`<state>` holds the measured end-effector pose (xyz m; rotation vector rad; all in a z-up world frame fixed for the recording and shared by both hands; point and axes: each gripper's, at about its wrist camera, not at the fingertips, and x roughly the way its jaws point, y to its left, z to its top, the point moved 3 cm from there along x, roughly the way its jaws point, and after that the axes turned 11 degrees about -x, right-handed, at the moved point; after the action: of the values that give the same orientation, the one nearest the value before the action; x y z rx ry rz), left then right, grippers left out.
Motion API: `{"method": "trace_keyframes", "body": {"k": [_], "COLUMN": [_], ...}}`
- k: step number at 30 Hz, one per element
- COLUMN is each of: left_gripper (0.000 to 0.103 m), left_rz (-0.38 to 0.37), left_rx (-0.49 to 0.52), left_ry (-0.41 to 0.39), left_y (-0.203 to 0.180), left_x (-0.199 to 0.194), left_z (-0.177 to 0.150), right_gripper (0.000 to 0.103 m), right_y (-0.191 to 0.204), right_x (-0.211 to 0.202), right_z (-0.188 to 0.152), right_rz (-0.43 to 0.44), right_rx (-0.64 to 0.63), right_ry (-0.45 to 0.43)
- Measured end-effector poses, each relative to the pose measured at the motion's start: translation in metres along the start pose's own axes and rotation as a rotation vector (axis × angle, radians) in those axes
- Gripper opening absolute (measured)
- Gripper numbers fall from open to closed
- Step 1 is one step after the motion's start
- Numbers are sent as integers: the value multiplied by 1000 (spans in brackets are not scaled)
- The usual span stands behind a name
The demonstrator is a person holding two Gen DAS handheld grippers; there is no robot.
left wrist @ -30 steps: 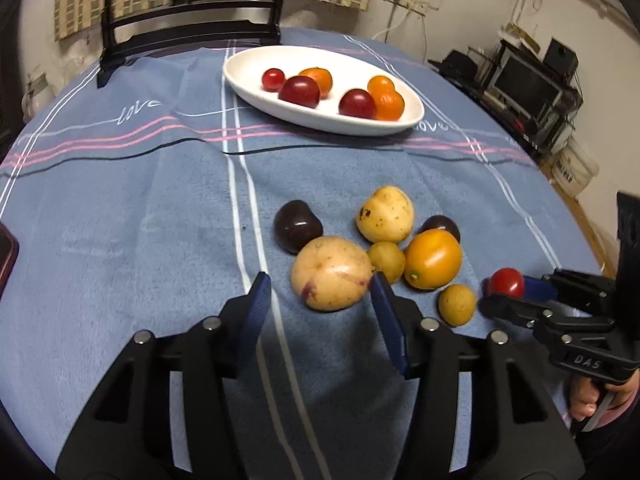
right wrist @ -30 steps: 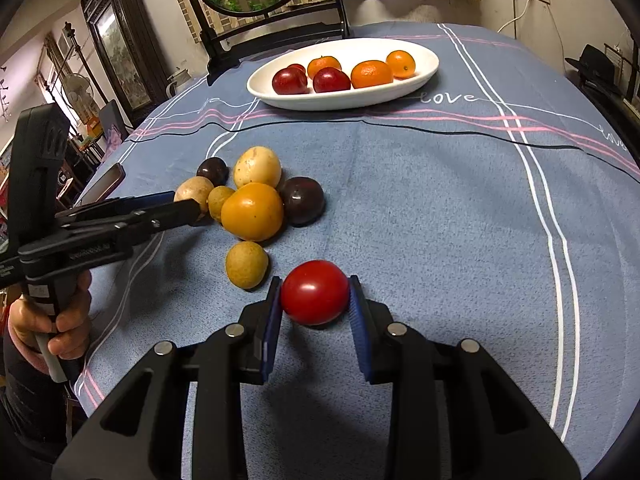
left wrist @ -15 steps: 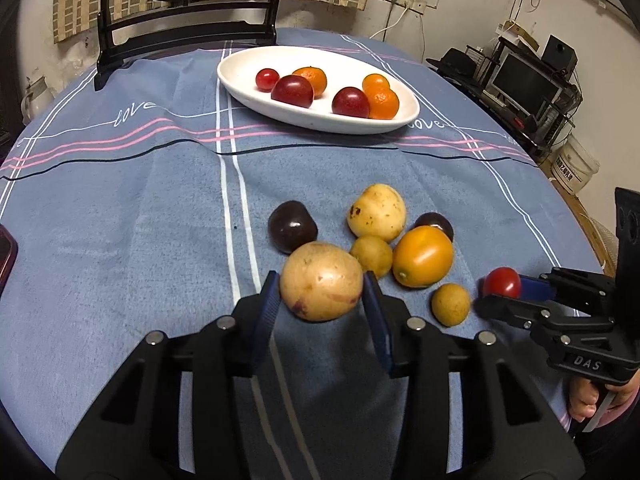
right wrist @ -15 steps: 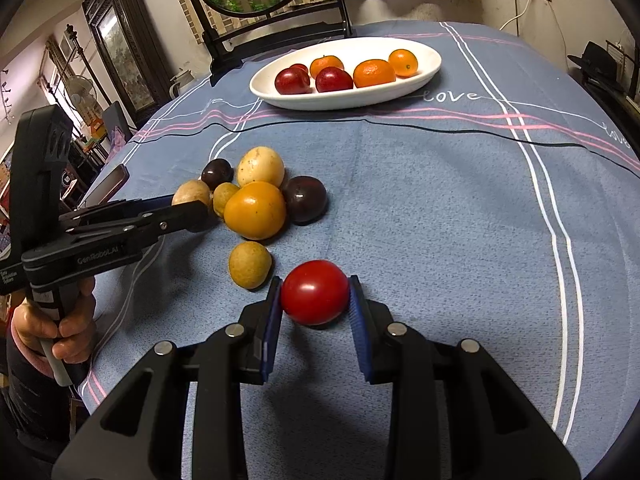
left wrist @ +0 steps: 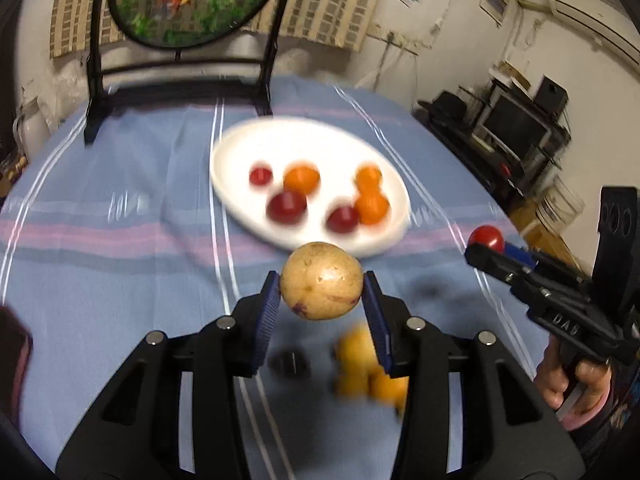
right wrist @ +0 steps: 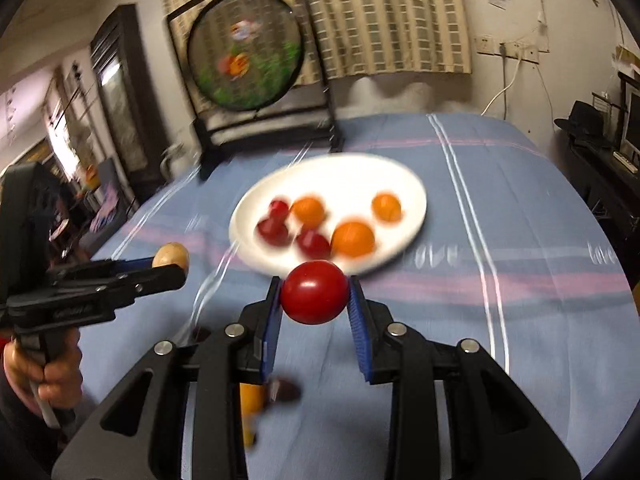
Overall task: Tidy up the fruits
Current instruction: 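Carry the tomato and potato onto the white plate and open both tools, then grasp a small yellow fruit with the right tool while the left tool grasps another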
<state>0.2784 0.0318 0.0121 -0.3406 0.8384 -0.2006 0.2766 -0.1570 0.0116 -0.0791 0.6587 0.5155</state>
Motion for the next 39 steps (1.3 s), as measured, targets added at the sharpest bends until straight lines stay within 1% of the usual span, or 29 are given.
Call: {"method": "trace_keyframes", "body": {"k": [3,6,8,12,16,18,19,20,21,23,24,25,26,27,29,30,33,34,35,37,38,39], "left_gripper": [43,43,43,43,43,43,44,53,67,79,83,85,91,96,101,101,101,101,101,101,101,101], "left_rz": [52,102,129,147,148,160,171,173,177,180,180,177,178,179,167,159,136,137,144,162,164,161], "left_rx": [-8,-14,-16,-30,-46,-32,-19,-18,-18,-16,-9,-1,-2,-8,-42,-62,-107,-117,-125,-134,-138,-144], "left_ry": [-7,-5,4,46,76,73,72,68,64,22,1,-21,-40,-54,-87,-92,-74,-66,-59,-41,-25,-12], "left_y": [1,7,11,21,32,31,30,29,27,23,21,18,16,16,18,20,29,32,36,43,46,50], "left_x": [34,65,83,110,128,131,131,130,127,110,100,85,72,63,37,27,9,6,2,-2,-5,-6], "left_z": [45,73,84,89,84,80,79,78,77,75,74,72,70,66,50,39,1,-13,-28,-51,-64,-72], "right_gripper": [32,32,32,32,32,33,36,40,41,41,41,49,61,62,62,62,63,63,63,63,63,63], "right_y": [-17,-26,-26,-25,-26,-26,-26,-25,-24,-22,-20,-17,-15,-12,-4,0,11,13,15,19,22,27], "right_x": [38,79,100,127,136,142,145,144,141,134,123,112,102,85,56,47,17,12,8,4,0,-8], "right_z": [26,41,46,51,50,48,48,47,46,47,47,47,46,42,32,26,-1,-11,-27,-45,-54,-64], "right_rz": [7,31,27,29,36,35,29,26,19,21,30,34,32,22,15,11,-24,-37,-52,-60,-50,-18], "right_rx": [38,53,35,-2,-7,-10,-13,-18,-23,-24,-23,-23,-25,-30,-52,-63,-82,-77,-65,-36,-18,1], "right_ry": [11,57,89,127,141,159,165,170,171,161,148,134,120,88,50,44,5,8,32,99,123,130]}}
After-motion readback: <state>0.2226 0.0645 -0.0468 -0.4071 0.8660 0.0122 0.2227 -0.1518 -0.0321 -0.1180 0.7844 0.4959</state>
